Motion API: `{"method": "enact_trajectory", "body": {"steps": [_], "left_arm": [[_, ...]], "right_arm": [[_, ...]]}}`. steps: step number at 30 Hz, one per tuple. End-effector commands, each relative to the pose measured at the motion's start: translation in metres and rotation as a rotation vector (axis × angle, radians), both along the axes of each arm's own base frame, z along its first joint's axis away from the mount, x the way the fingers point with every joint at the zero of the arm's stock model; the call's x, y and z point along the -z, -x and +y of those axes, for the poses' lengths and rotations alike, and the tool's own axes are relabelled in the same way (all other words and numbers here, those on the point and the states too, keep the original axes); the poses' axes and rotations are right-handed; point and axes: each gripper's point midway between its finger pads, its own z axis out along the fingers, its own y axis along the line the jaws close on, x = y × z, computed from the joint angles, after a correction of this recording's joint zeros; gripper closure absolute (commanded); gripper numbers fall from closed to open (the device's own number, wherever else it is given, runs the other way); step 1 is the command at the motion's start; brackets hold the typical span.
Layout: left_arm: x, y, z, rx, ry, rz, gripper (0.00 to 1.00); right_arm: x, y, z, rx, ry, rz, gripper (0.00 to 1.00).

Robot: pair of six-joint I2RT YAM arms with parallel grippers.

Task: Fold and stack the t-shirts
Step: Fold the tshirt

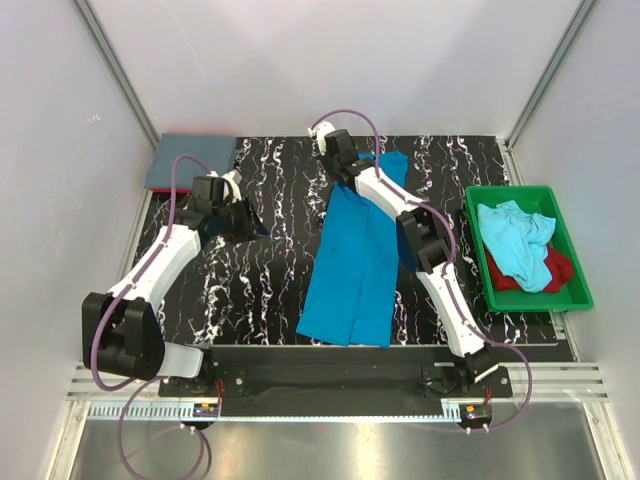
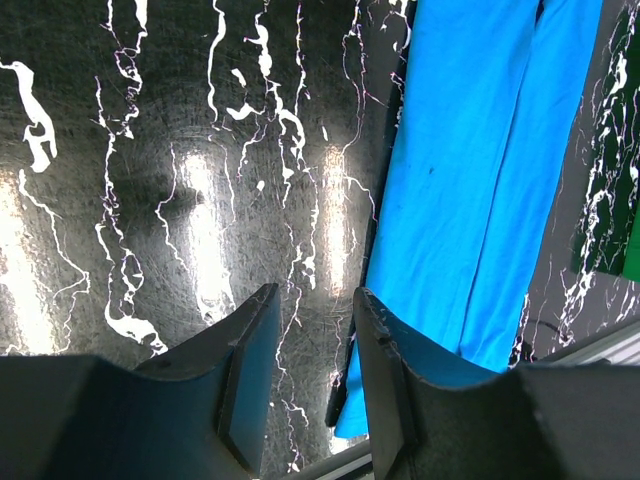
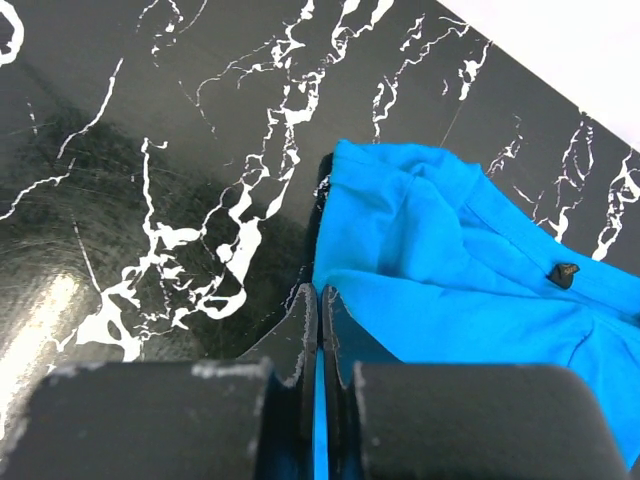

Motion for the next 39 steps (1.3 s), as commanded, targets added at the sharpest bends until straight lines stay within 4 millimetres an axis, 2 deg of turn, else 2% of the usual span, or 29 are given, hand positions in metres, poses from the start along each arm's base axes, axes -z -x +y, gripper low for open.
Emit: {"method": "enact_trajectory", "body": {"steps": [1,6,12,16,25,27,31,35,37,39], "left_arm": [[-0.004,-0.005,-0.005,0.019,0.038,-0.02,0.6],[-0.004,-0.005,-0.003,0.014,0.04,-0.023,0.6],[-0.003,-0.005,-0.004,0.016,0.045,-0.017,0.59],[0.0,-0.004,-0.004,0.019,0.051,-0.007,0.59],[0.003,-0.004,-0.007,0.033,0.063,0.002,0.57],[0.004,-0.004,-0.006,0.032,0.062,0.004,0.57],[0.008,-0.005,-0.005,0.03,0.056,0.013,0.57],[0.012,-0.004,-0.007,0.037,0.065,0.029,0.57],[0.012,-0.005,-0.007,0.039,0.065,0.031,0.57],[0.013,-0.005,-0.007,0.038,0.061,0.03,0.57]], "right_arm": [[-0.081,-0.003,0.012,0.011,-0.086,-0.122,0.99],[-0.098,-0.001,0.015,0.027,-0.14,-0.129,1.0],[-0.12,0.005,0.03,-0.002,-0.263,-0.112,1.0],[-0.127,0.004,0.033,-0.008,-0.32,-0.103,1.0],[-0.126,-0.009,0.011,0.034,-0.423,-0.056,1.0],[-0.129,-0.01,0.016,-0.001,-0.492,-0.026,0.99],[-0.124,-0.02,0.012,0.008,-0.555,-0.002,0.96],[-0.117,-0.018,0.022,-0.031,-0.581,0.028,0.89],[-0.108,-0.016,0.026,-0.045,-0.597,0.057,0.89],[-0.102,-0.016,0.027,-0.035,-0.609,0.073,0.93]]}}
